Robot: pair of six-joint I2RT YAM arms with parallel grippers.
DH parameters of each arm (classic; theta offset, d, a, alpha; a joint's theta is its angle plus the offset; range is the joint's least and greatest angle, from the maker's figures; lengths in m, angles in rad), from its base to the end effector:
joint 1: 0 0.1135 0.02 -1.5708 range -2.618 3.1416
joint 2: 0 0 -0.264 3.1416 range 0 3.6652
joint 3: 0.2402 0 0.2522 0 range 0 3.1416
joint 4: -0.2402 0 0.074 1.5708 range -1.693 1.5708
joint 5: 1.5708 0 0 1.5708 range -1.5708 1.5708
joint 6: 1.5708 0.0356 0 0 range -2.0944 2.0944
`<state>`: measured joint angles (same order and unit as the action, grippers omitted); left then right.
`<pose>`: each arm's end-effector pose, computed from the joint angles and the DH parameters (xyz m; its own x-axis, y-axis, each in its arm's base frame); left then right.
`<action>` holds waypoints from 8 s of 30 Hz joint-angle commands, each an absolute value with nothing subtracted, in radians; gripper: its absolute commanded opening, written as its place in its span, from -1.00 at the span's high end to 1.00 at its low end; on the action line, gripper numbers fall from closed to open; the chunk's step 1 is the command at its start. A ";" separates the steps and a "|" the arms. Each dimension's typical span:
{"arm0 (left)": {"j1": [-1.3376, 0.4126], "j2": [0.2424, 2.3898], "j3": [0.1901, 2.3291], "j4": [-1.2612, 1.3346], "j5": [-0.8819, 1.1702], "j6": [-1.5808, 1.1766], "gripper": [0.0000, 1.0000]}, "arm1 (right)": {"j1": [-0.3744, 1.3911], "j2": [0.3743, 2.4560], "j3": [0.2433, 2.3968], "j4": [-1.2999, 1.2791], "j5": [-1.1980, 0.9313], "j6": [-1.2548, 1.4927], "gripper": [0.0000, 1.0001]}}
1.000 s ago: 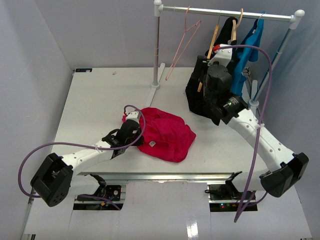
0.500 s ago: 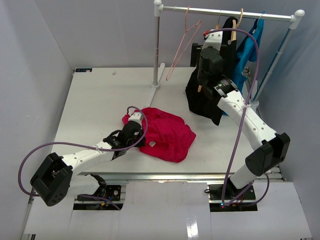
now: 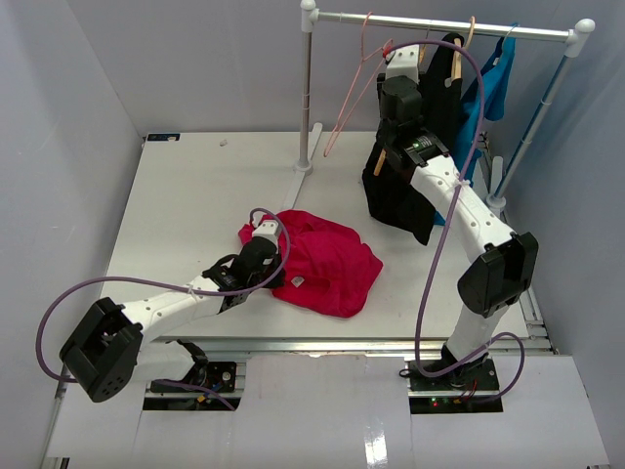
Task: Place the t-shirt on the hanger
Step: Pick up the hanger from the clothesline, then place the T-shirt on the hanger.
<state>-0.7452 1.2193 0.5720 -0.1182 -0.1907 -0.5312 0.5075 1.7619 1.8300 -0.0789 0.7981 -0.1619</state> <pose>0.1804 -0.1573 0.1860 -0.7255 -0.0074 -0.6882 0.2295 0.9401 -0.2520 0.3701 0.1766 0.4482 -0.0555 -0.1596 -0.9856 0.2812 0.9447 -0.1688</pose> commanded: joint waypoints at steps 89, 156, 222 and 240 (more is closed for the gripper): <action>-0.740 1.347 0.913 -0.254 -0.183 -0.654 1.00 | 0.520 0.563 0.743 -0.327 -0.216 0.155 0.85; -0.626 1.223 1.174 -0.379 0.240 -0.543 1.00 | 0.651 0.721 0.474 0.489 -0.472 0.285 0.84; -0.632 0.990 1.368 -0.940 0.302 0.453 -0.23 | 0.767 0.778 0.062 1.354 -0.314 0.319 0.84; -0.646 1.010 1.282 -0.923 0.472 0.722 -0.36 | 0.768 0.758 0.067 1.338 -0.373 0.347 0.84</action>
<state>-0.6392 0.9934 1.3191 -0.9308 0.3987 0.6367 0.7670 0.7824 0.0505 1.2301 -0.3615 0.3527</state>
